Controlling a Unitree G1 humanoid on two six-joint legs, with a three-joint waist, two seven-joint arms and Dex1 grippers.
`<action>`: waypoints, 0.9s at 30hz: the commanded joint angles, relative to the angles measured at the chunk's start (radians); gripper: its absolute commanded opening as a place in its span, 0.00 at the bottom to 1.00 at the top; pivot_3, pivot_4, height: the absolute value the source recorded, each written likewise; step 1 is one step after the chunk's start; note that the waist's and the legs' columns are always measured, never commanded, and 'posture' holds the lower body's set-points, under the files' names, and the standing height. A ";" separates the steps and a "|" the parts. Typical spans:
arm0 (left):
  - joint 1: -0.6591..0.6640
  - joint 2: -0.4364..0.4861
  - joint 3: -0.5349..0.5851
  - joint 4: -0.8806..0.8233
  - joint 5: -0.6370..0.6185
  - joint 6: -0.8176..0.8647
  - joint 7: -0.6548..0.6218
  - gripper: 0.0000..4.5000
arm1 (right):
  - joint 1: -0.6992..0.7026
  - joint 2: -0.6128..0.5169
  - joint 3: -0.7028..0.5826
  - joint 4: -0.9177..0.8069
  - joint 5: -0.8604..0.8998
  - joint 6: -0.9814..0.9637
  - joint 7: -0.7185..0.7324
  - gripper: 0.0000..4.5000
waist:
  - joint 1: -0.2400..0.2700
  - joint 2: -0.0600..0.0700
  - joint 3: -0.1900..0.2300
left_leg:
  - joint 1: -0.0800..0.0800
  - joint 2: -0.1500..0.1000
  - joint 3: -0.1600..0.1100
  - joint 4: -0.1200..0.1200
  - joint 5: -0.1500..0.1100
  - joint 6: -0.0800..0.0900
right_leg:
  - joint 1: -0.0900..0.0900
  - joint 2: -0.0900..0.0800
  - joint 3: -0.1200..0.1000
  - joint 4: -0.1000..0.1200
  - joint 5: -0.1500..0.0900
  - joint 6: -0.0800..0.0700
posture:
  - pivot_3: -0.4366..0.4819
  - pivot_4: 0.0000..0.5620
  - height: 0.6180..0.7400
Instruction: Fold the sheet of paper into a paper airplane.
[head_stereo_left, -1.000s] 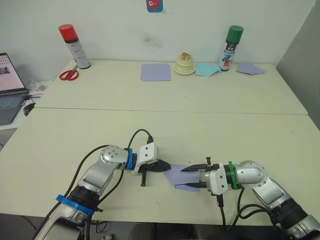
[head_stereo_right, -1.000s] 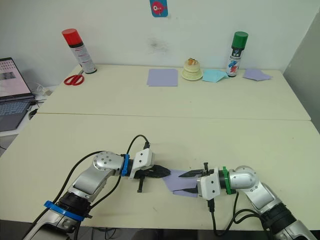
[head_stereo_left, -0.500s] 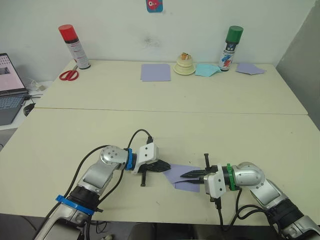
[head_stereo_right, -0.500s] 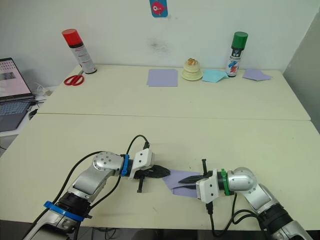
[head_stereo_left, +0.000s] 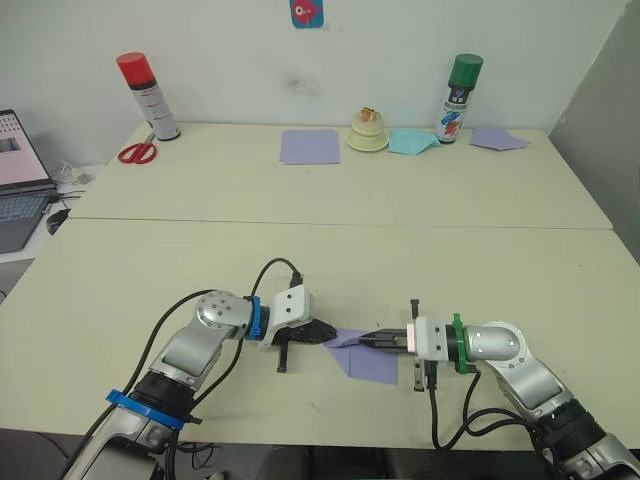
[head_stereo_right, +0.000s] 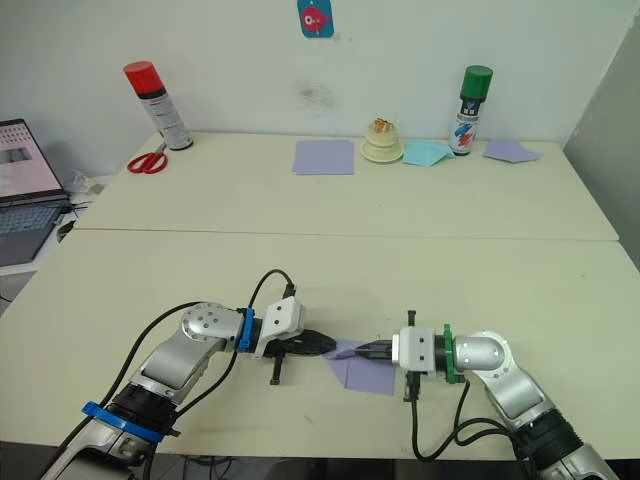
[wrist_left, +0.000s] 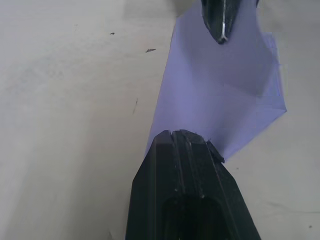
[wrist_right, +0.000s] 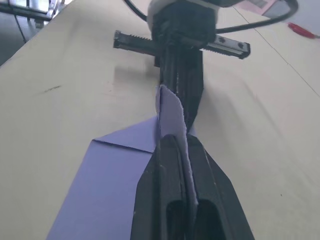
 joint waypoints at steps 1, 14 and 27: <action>0.046 0.041 -0.030 0.088 0.068 0.026 0.004 0.00 | -0.004 0.010 -0.045 -0.078 0.060 0.195 -0.036 0.00 | 0.000 0.000 -0.001 | 0.000 0.000 0.000 0.000 0.000 0.000 | 0.000 0.000 0.000 0.000 0.000 0.000 | 0.48 0.27 1.00; 0.048 0.042 -0.028 0.094 0.068 0.024 0.013 0.00 | -0.013 0.019 -0.085 -0.175 0.116 0.587 -0.078 0.00 | 0.000 0.000 -0.003 | 0.000 0.000 0.000 0.000 0.000 0.000 | 0.000 0.000 0.000 0.000 0.000 0.000 | 0.48 0.27 1.00; 0.050 0.038 -0.030 0.097 0.073 0.023 0.019 0.00 | 0.002 0.014 -0.100 -0.178 0.119 0.739 -0.144 0.00 | 0.001 0.000 -0.004 | 0.000 0.000 0.000 -0.001 0.000 0.000 | 0.001 0.000 -0.001 -0.001 0.000 0.000 | 0.48 0.27 1.00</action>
